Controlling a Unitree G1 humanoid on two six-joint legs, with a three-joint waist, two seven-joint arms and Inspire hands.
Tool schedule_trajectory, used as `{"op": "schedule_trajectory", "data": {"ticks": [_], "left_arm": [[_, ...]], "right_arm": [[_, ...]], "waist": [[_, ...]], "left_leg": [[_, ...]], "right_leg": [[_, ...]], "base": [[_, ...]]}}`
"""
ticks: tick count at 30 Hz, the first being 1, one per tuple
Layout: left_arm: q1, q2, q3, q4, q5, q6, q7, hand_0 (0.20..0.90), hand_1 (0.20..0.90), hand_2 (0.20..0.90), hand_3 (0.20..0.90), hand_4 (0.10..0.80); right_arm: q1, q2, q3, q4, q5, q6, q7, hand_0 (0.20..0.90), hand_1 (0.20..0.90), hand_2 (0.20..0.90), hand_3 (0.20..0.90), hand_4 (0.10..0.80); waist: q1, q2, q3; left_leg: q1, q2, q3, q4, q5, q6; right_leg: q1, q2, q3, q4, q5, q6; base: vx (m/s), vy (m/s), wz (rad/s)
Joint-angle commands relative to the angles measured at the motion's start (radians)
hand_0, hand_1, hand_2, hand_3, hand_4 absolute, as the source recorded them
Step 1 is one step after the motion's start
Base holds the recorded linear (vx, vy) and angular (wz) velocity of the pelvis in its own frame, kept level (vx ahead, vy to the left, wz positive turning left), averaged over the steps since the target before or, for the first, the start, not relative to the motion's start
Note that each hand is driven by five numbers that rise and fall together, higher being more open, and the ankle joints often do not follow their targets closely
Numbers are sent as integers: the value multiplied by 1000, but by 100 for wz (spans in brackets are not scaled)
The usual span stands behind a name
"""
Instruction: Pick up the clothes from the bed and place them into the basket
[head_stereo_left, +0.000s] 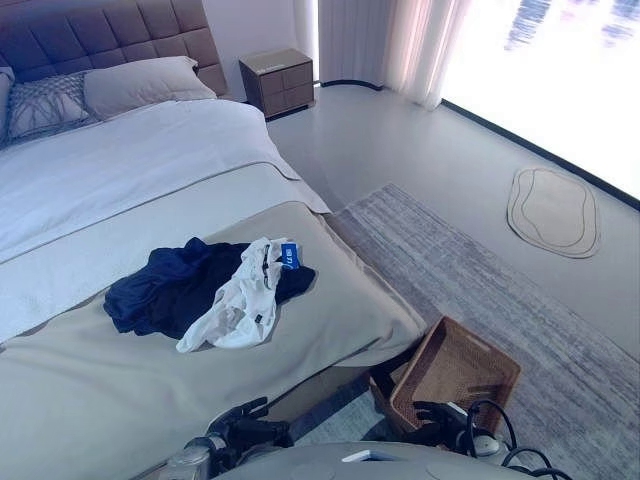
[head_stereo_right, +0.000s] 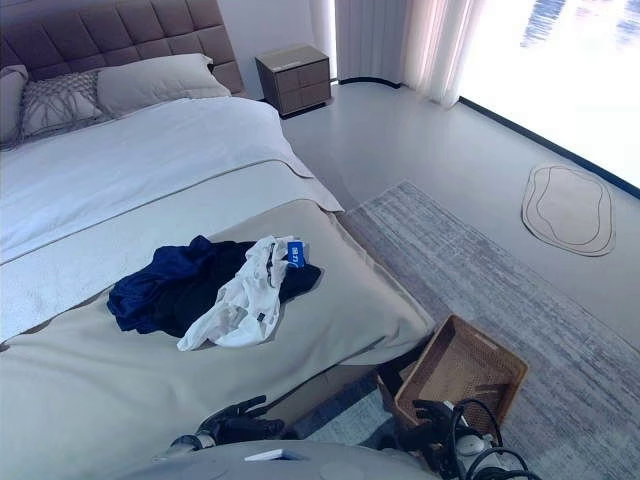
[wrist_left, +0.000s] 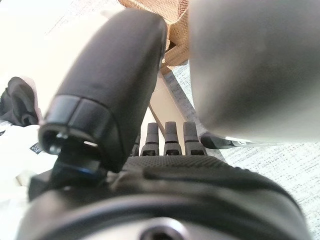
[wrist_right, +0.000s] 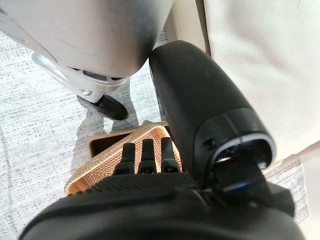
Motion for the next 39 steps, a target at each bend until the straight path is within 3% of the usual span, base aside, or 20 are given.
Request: {"op": "schedule_trajectory", "data": {"ticks": [1,15,21,27,30,34,39], "left_arm": [[-71,11,30,55,8,-35,-5,900,900,900,900,800],[-78,12,6,74,46,-6,64,900,900,900,900,800],[-68,9,16,86,49,3,80,900,900,900,900,800],[-45,8,32,104,53,12,94,900,900,900,900,800],[-33,8,29,101,67,5,98,900,900,900,900,800],[-25,20,1,76,63,-8,100,900,900,900,900,800],[-20,24,-33,42,52,-14,94,900,900,900,900,800]], "right_arm": [[-32,22,34,33,-30,-11,5,900,900,900,900,800],[-35,33,44,35,12,23,-12,900,900,900,900,800],[-31,45,-30,48,234,55,-34,900,900,900,900,800],[-22,52,-166,57,472,4,-108,900,900,900,900,800],[-51,39,-168,-3,408,-48,-128,900,900,900,900,800],[-127,6,-84,-172,348,-13,-120,900,900,900,900,800],[-207,-59,30,-307,135,-80,-115,900,900,900,900,800]], "waist": [[-10,-31,16],[-9,-32,26],[-2,-31,26],[-2,-20,18],[11,-21,19],[43,-34,27],[92,-46,43]], "left_leg": [[42,-72,39,19,-131,60],[43,-74,19,37,-141,71],[52,-79,2,39,-147,76],[70,-82,-7,21,-146,77],[74,-83,-12,22,-148,73],[59,-87,-28,39,-154,75],[29,-97,-61,61,-156,80]], "right_leg": [[10,18,26,45,-46,-10],[8,19,31,88,-75,-19],[16,17,27,100,-87,-22],[30,15,20,101,-92,-20],[38,9,9,100,-93,-17],[36,0,-9,104,-95,-21],[30,-14,-38,109,-96,-23]], "base": [[0,0,0],[0,0,0],[32,8,3],[54,27,1],[61,25,3],[32,28,14],[24,59,19]]}}
